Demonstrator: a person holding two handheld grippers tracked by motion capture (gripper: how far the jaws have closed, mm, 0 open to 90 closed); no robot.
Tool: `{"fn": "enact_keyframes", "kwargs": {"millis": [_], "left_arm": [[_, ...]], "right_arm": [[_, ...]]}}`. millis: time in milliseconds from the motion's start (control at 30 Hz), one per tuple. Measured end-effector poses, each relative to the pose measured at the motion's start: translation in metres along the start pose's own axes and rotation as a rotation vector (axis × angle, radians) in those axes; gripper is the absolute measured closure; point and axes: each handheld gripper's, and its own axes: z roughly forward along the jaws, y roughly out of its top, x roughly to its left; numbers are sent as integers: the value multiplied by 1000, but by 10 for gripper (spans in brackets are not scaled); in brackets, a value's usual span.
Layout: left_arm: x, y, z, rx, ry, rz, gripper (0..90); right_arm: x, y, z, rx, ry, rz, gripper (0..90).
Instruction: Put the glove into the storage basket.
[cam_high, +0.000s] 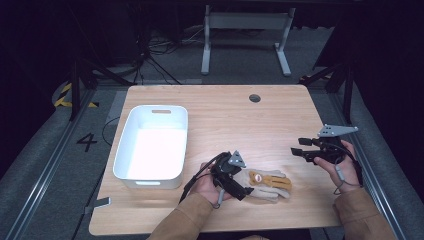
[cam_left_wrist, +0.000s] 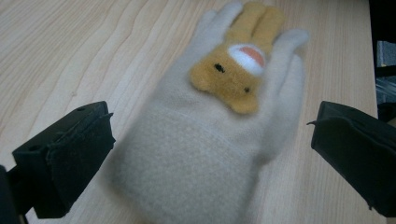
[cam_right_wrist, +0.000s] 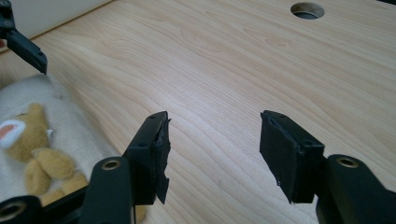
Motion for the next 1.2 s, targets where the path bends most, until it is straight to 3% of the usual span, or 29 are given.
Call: {"fn": "enact_keyframes", "kwargs": {"millis": [167,400,733,867,1200], "left_arm": [[-2,0,10,38,13,41,0],[-3,-2,19,65,14,64,0],[-4,-5,28,95,19,86,0],[-4,-7,34,132,22,81,0],[-6,-5,39,160,73,106,0]], "right_arm": [[0,0,1,3,7,0,435],[1,0,3,11,14,-3,434],[2,0,3,11,19,-1,432],[2,0,3,9,19,-2,432],[-2,-2,1,4,27,18,430]]}}
